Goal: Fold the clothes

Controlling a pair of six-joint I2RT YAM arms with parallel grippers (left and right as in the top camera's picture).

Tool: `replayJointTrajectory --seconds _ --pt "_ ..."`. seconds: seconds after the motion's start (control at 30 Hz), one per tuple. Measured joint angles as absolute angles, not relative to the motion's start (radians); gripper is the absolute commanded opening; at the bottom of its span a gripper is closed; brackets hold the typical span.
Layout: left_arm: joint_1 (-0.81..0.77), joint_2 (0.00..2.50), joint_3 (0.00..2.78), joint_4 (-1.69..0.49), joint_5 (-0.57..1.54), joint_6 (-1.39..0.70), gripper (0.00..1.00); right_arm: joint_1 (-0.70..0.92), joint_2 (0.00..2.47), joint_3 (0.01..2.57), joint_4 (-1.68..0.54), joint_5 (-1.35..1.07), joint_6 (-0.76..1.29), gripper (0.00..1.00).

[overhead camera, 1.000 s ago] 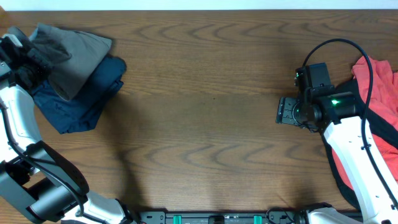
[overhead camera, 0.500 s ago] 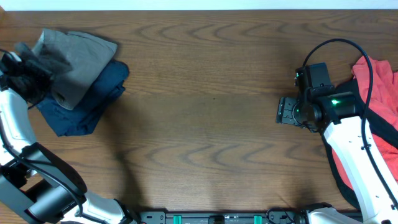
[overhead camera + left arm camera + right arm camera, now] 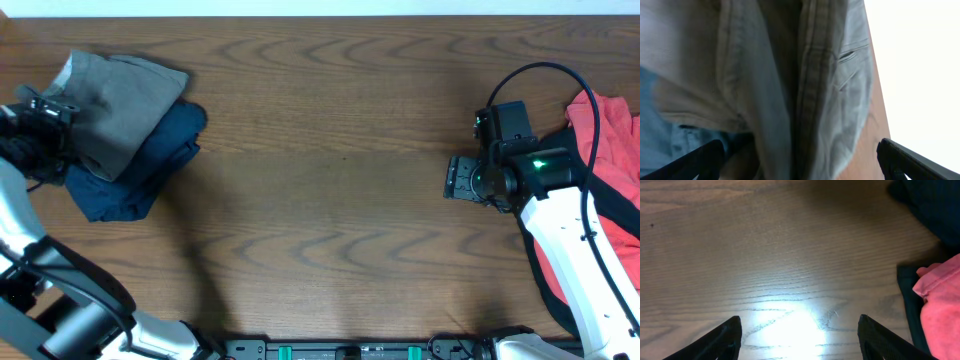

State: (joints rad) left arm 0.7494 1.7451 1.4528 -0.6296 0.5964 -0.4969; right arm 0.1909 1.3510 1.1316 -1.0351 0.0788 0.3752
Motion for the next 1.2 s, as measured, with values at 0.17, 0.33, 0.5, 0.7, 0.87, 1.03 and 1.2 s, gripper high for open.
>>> replayJointTrajectory --seconds 0.17,0.33,0.5,0.7,0.87,1.03,1.2 --pt "0.81 1.59 1.453 -0.611 0.608 -0.488 0.98 0.191 1.351 1.132 -1.034 0.086 0.375 0.73" --pt "0.768 1.446 1.468 -0.513 0.706 -0.44 0.98 0.191 1.351 1.132 -1.027 0.087 0.375 0.73" --pt "0.697 1.491 1.473 -0.464 0.752 -0.424 0.98 0.191 1.351 1.132 -1.034 0.087 0.375 0.72" --pt "0.677 1.703 1.473 -0.463 0.76 -0.418 0.98 0.191 1.351 1.132 -1.044 0.087 0.375 0.72" --pt "0.691 1.892 1.473 -0.517 0.724 -0.418 0.98 0.191 1.351 1.132 -1.049 0.087 0.375 0.72" --pt "0.724 1.998 1.473 -0.568 0.67 -0.417 0.98 0.191 1.351 1.132 -1.06 0.087 0.375 0.72" --pt "0.74 2.001 1.473 -0.549 0.69 -0.408 0.98 0.191 1.351 1.132 -1.057 0.087 0.375 0.73"
